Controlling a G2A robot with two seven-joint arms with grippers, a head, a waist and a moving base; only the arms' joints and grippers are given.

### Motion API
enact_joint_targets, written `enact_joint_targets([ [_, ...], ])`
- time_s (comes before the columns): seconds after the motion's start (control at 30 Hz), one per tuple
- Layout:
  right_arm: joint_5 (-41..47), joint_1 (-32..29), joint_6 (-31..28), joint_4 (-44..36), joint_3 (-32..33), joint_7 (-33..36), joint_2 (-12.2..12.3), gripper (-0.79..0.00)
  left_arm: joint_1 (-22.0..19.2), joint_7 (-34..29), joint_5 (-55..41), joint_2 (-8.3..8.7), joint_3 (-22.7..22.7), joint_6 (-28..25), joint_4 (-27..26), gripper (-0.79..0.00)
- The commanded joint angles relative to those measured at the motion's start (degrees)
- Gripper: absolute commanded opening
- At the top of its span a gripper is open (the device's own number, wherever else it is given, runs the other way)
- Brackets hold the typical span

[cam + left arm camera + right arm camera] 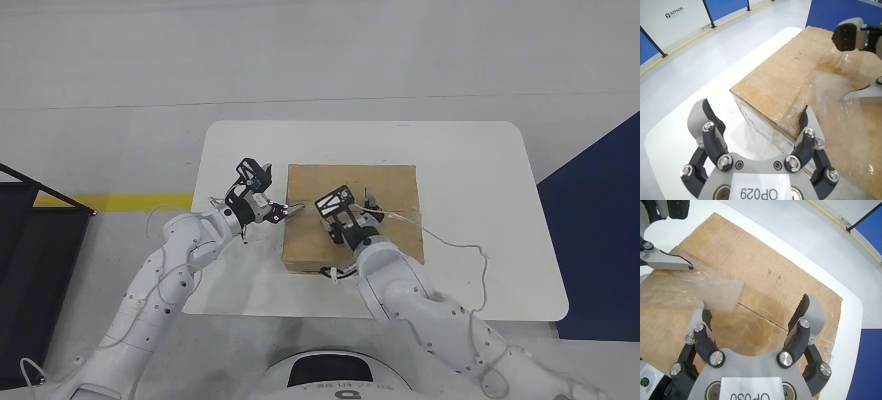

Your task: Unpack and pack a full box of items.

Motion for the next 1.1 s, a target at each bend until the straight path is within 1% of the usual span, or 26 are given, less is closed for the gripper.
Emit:
enact_joint_targets([
  [0.0, 1.6, 0.3, 1.1, 0.5, 0.1, -1.5, -0.6, 0.0, 0.0, 0.0, 0.0, 0.0, 0.0, 0.0, 0.0, 0.0],
  [0.07, 3.1, 0.2, 3.7, 0.7, 0.9, -3.7, -1.1, 0.0, 0.0, 0.0, 0.0, 0.0, 0.0, 0.0, 0.0, 0.0],
  [0.23, 7.8, -2.2, 6.1, -0.1, 4.1, -10.4, -1.6, 0.0, 0.0, 0.0, 0.0, 0.0, 0.0, 0.0, 0.0, 0.0],
  [0.3, 7.5, -3.4, 8.0, 0.1, 5.2, -12.4, -1.7, 0.0, 0.0, 0.0, 0.0, 0.0, 0.0, 0.0, 0.0, 0.0],
  [0.57, 2.5, -5.4, 14.4, 0.5, 4.9, -12.1, -2.9, 0.0, 0.0, 0.0, 0.0, 0.0, 0.0, 0.0, 0.0, 0.0],
  [0.67, 1.3, -6.8, 16.5, -0.2, 5.8, -12.1, -3.2, 0.0, 0.0, 0.0, 0.0, 0.0, 0.0, 0.0, 0.0, 0.0],
  [0.83, 1.7, -11.3, 19.9, -2.6, 9.7, -14.4, -3.1, 0.0, 0.0, 0.0, 0.0, 0.0, 0.0, 0.0, 0.0, 0.0],
  [1.07, 8.3, -19.4, 22.5, -5.7, 18.0, -21.4, -2.7, 0.0, 0.0, 0.0, 0.0, 0.0, 0.0, 0.0, 0.0, 0.0],
])
